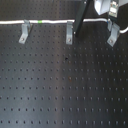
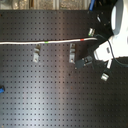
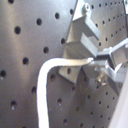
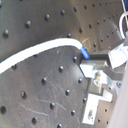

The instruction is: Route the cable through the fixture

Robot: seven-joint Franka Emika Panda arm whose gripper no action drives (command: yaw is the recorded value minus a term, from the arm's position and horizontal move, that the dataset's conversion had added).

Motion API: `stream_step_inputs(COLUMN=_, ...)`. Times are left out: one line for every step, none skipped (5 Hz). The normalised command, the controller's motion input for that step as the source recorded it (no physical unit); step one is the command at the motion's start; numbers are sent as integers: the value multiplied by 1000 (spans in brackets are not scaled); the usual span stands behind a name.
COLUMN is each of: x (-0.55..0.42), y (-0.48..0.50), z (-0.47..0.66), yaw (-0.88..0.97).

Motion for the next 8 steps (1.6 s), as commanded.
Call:
stream_step_inputs(x=76, y=-271, z=-587, yaw=0)
stream_step_inputs(x=58, y=-387, z=-493, yaw=0)
stream_step_inputs(x=71, y=-294, z=-380, yaw=-71)
stream_step_inputs(x=80, y=-155, z=-200, yaw=0)
stream_step_inputs(x=17, y=-34, z=-63, yaw=0)
stream_step_inputs(x=41, y=22, z=-179, yaw=0)
stream_step_inputs(x=-74, y=164, z=3, yaw=177)
stream_step_inputs(x=-10, y=24, z=0, yaw=26)
